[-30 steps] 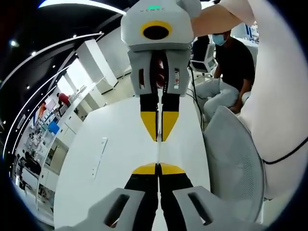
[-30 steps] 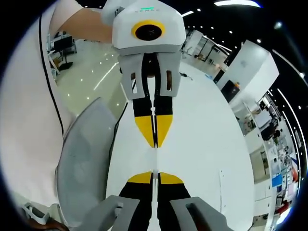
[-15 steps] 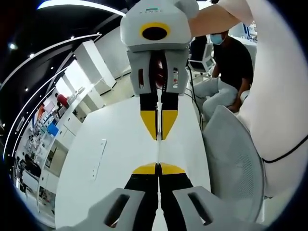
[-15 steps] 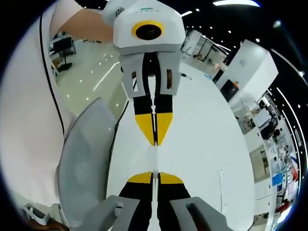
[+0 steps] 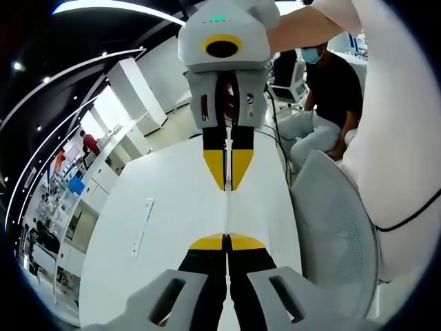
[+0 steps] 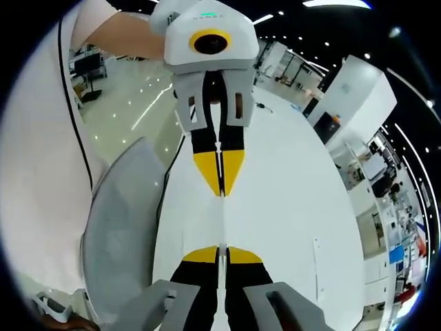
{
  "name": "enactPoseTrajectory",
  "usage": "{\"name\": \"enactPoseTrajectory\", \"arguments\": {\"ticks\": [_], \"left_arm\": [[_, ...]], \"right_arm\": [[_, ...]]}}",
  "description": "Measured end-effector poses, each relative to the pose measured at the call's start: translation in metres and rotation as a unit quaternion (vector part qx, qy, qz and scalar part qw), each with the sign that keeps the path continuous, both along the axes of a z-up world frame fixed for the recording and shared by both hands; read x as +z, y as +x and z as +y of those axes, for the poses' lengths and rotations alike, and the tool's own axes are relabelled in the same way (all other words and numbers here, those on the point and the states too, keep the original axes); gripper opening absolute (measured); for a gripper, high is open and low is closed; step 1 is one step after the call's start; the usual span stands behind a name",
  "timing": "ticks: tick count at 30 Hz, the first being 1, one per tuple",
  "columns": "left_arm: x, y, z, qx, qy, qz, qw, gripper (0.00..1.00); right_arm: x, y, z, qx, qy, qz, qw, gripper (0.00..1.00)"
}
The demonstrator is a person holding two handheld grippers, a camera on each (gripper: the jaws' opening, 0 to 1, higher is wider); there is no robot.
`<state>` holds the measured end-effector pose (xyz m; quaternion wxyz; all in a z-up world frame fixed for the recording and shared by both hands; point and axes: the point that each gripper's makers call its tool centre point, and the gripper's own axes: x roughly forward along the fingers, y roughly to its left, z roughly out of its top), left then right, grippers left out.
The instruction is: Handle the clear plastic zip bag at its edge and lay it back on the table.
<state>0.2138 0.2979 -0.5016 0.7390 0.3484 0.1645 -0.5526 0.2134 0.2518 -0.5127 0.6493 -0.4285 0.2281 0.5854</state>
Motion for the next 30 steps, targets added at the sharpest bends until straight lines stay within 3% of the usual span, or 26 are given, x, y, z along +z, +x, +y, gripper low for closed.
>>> {"name": "enactPoseTrajectory", "arguments": {"ticks": [30], "left_arm": [[0.001,0.003,0.012,0.009,0.000,-0.002,1.0000,0.00]], "right_arm": [[0.000,0.006,-0.025,-0.023,-0.008,0.003,0.9997,0.00]]}}
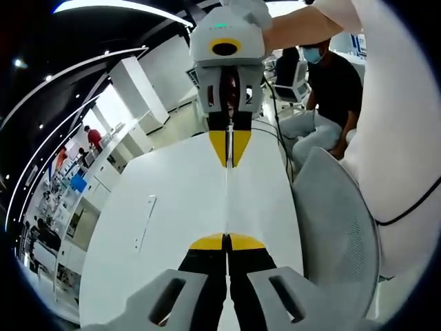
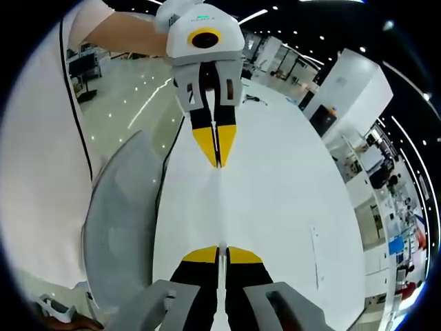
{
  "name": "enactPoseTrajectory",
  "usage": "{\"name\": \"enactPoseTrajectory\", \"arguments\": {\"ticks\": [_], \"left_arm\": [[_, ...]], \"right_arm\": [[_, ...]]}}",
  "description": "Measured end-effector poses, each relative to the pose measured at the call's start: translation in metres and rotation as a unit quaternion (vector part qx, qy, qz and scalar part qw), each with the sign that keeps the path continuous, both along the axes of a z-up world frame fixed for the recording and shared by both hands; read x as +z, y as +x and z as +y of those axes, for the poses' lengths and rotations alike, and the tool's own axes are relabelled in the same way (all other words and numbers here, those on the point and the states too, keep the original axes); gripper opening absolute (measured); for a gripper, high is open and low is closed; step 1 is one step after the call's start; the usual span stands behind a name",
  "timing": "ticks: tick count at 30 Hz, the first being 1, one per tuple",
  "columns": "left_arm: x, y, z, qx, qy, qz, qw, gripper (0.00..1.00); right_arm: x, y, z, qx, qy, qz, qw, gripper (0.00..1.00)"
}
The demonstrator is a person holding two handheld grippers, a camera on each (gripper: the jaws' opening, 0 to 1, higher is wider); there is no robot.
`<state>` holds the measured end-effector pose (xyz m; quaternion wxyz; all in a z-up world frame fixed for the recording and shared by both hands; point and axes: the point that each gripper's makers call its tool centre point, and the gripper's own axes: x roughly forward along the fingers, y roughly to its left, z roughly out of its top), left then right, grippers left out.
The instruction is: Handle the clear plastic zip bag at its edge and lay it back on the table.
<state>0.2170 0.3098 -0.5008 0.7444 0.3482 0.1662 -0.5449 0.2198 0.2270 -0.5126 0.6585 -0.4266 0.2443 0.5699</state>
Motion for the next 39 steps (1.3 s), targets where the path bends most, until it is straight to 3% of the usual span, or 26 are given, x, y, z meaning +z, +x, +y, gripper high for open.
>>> {"name": "enactPoseTrajectory", "arguments": {"ticks": [39], "left_arm": [[-0.001,0.004,0.014,0.010,0.004,-0.012,0.9999,0.00]], "right_arm": [[-0.003,0.001,-0.026,-0.027,-0.004,0.010,0.9996,0.00]]}}
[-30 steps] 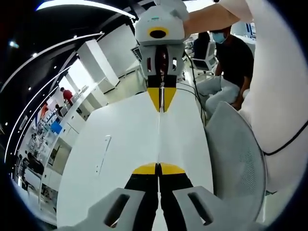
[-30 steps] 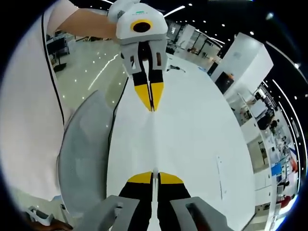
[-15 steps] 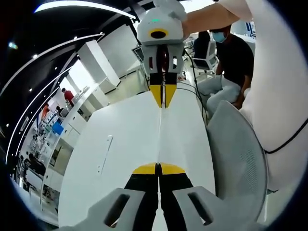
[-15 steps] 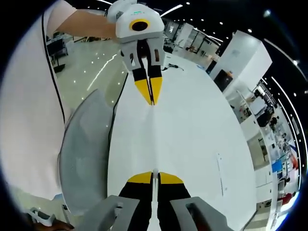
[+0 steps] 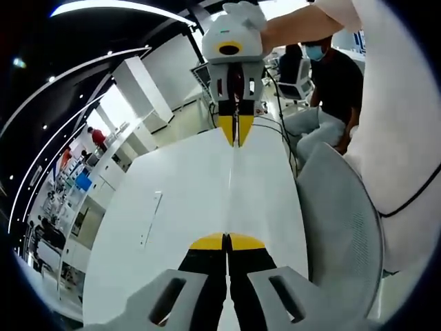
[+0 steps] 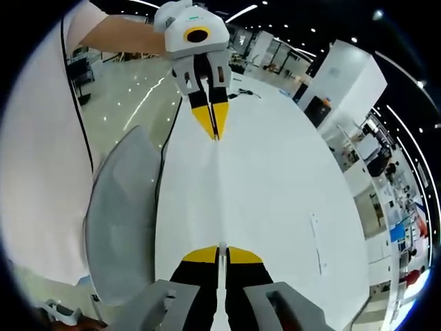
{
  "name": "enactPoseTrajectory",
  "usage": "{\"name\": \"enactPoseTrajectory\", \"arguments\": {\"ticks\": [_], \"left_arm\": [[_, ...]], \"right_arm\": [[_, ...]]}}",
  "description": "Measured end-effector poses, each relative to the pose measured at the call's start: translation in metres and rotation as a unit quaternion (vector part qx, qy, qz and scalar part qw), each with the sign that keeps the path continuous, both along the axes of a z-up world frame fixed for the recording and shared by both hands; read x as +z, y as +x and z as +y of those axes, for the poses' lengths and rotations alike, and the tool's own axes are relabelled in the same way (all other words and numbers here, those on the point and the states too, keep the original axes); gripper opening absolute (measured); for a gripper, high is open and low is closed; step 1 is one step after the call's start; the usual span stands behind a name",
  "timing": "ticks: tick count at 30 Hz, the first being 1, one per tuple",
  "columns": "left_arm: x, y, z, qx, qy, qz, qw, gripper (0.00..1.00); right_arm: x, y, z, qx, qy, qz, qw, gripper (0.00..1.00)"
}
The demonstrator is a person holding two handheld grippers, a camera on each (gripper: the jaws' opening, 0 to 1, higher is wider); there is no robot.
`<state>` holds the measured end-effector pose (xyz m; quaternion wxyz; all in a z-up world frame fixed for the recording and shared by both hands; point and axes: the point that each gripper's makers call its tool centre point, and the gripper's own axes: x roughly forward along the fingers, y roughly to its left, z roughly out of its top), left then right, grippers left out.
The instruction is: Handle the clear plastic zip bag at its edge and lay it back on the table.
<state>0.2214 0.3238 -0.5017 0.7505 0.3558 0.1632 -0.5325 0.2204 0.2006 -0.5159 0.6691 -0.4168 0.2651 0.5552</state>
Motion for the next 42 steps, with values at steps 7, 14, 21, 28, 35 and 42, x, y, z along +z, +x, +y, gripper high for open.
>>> {"name": "enactPoseTrajectory", "arguments": {"ticks": [7,14,21,28,35,42], "left_arm": [[0.000,-0.001,0.002,0.002,-0.005,0.002,1.0000,0.00],[0.002,-0.001,0.002,0.004,-0.011,0.002,0.9999,0.00],[0.002,-0.001,0.001,0.008,-0.015,0.003,0.9998,0.00],[0.004,-0.001,-0.003,0.005,-0.020,0.002,0.9998,0.00],[0.006,0.000,-0.007,0.001,-0.022,-0.003,0.9997,0.00],[0.007,-0.001,-0.010,-0.003,-0.022,-0.008,0.9997,0.00]], "right_arm": [[0.000,0.001,-0.002,-0.001,0.003,0.000,1.0000,0.00],[-0.002,-0.001,-0.002,-0.003,0.003,0.003,1.0000,0.00],[-0.005,-0.002,-0.002,-0.004,0.002,0.007,1.0000,0.00],[0.001,-0.002,0.006,-0.012,0.027,0.017,0.9994,0.02],[0.021,-0.005,0.027,-0.012,0.069,0.029,0.9971,0.04],[0.026,0.001,0.037,-0.016,0.083,0.035,0.9958,0.03]]}}
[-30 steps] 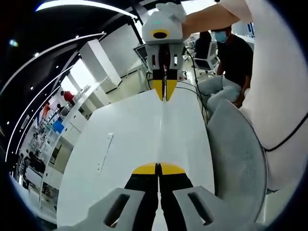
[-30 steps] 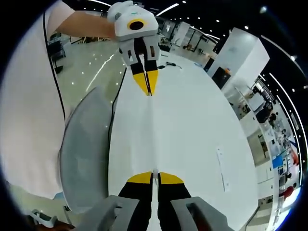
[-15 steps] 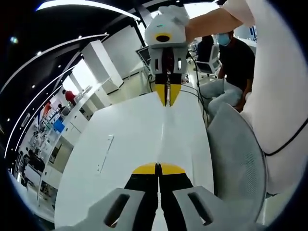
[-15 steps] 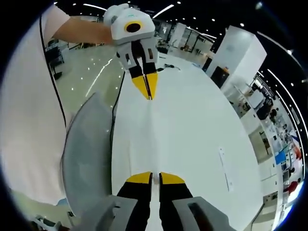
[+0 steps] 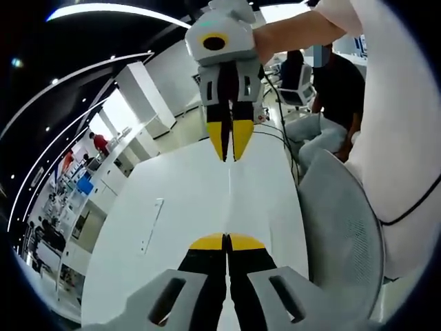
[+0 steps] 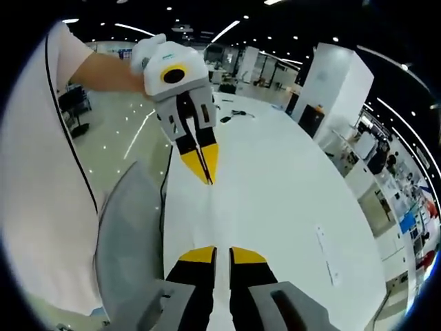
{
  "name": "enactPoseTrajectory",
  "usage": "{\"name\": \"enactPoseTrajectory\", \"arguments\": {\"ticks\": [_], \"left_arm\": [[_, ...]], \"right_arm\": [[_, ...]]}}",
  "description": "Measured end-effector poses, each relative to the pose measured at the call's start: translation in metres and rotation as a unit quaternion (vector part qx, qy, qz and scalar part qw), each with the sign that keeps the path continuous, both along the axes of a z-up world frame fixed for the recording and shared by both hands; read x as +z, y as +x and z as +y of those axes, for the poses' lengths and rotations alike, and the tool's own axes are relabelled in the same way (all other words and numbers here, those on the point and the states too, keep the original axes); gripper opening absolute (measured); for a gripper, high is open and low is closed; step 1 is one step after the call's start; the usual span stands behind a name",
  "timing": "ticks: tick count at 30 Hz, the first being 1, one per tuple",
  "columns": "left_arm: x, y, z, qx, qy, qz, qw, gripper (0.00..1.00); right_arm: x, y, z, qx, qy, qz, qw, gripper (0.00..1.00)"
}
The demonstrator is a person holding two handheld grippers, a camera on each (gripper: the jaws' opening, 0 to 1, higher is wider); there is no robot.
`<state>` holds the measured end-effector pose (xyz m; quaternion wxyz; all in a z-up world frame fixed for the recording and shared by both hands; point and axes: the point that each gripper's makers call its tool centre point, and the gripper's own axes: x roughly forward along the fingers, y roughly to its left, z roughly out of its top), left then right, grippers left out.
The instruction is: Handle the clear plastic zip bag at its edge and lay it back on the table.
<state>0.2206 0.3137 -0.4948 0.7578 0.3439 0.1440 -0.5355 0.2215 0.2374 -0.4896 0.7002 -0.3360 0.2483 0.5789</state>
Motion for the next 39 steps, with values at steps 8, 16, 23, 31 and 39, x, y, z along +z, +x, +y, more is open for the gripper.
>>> {"name": "enactPoseTrajectory", "arguments": {"ticks": [8,16,23,31,39], "left_arm": [[0.001,0.000,-0.001,-0.002,0.001,-0.003,1.0000,0.00],[0.002,0.000,-0.004,-0.003,-0.001,-0.004,1.0000,0.00],[0.004,-0.001,-0.006,-0.006,-0.001,-0.007,1.0000,0.00],[0.006,0.000,-0.006,-0.004,-0.004,-0.011,0.9999,0.00],[0.007,0.002,-0.006,-0.002,-0.006,-0.016,0.9999,0.00]], "right_arm": [[0.007,0.000,0.008,0.000,0.019,0.012,0.9998,0.03],[0.002,-0.002,0.011,0.003,0.015,0.017,0.9997,0.03],[-0.002,-0.001,0.011,0.005,0.008,0.017,0.9998,0.02],[-0.003,-0.003,0.013,0.010,0.004,0.019,0.9998,0.03],[-0.011,-0.009,0.014,0.021,-0.014,0.030,0.9992,0.03]]}}
